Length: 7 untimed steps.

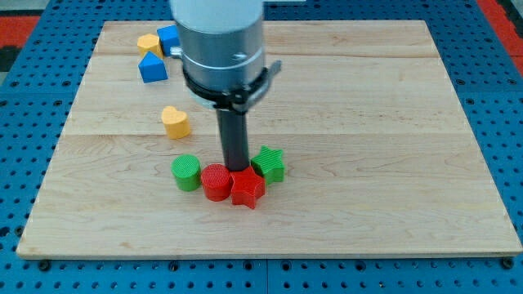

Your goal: Move the yellow heart closer to the red circle

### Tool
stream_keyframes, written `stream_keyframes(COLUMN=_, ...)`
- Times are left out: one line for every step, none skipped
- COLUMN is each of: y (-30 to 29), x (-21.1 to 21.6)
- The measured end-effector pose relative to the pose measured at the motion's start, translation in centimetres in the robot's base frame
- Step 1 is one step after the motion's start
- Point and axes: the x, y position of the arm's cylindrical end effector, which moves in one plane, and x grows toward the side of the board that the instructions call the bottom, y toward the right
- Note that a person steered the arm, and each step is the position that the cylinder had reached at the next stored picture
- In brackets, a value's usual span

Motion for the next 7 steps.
stream_keyframes(y=0.7, x=0.3)
stream_keyframes(y=0.7, x=-0.6)
stream_keyframes(y=2.6, x=-1.5)
stream_keyframes(y=0.8, x=-7.9)
stream_keyframes(y=-5.0, x=-13.2)
stream_keyframes(y=-12.3, x=-14.3)
stream_keyframes(y=-11.6, x=-9.1)
